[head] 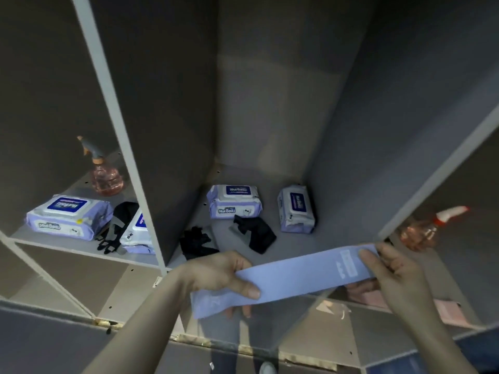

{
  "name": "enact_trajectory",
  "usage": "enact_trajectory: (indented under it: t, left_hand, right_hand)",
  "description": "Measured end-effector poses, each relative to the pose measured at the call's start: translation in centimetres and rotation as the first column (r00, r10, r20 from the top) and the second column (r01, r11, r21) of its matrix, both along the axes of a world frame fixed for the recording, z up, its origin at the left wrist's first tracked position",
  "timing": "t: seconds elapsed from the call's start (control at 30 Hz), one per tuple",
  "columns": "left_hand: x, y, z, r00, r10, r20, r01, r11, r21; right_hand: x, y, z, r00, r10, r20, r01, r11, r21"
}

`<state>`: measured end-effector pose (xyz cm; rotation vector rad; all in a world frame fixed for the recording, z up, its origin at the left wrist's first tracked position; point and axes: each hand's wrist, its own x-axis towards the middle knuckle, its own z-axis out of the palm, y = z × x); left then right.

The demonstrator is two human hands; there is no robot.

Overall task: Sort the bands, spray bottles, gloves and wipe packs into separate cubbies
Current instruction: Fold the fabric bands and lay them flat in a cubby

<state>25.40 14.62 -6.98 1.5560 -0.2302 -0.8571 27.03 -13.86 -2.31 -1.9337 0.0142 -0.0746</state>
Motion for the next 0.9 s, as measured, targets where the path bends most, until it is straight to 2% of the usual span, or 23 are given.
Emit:
enact_trajectory:
  t: [0.23, 0.4, 0.57, 0.7, 0.77, 0.83, 0.9]
  left_hand:
    - [0.0, -2.2, -1.7, 0.999, 0.021, 0.04, -0.023, 0.998, 0.052]
    - [0.0, -10.9, -2.6, 0.958, 0.237, 0.161, -0.248, 0.968, 0.049]
    - [1.7, -21.5, -3.4, 0.847, 0.384, 0.367, -0.427, 0.903, 0.041]
    - [4.6, -28.2, -4.3, 0.761, 0.528, 0.377, -0.564, 0.826, -0.017]
    - [6.6, -30.1, -5.2, 0.69, 0.626, 0.362, -0.666, 0.746, -0.021]
    - [8.9, -31.3, -6.6, 0.629, 0.706, 0.326, -0.755, 0.655, 0.039]
    - [11.3, -31.9, -8.3, 0.617, 0.725, 0.305, -0.781, 0.611, 0.129]
  right_hand:
    - [-2.1, -7.9, -1.6, 0.978, -0.202, -0.054, 0.205, 0.978, 0.039]
    - [-1.1, -14.8, -3.8, 0.916, -0.391, -0.094, 0.4, 0.91, 0.111]
    - [1.5, -24.1, -6.6, 0.82, -0.559, -0.12, 0.571, 0.813, 0.112]
    - [3.5, -29.9, -8.0, 0.818, -0.557, -0.145, 0.566, 0.824, 0.025]
    - [4.7, -31.8, -8.9, 0.835, -0.522, -0.177, 0.526, 0.85, -0.026]
    - [6.1, -33.2, -9.7, 0.85, -0.488, -0.198, 0.489, 0.871, -0.05]
    - [7.8, -34.0, -10.6, 0.869, -0.448, -0.211, 0.445, 0.893, -0.064]
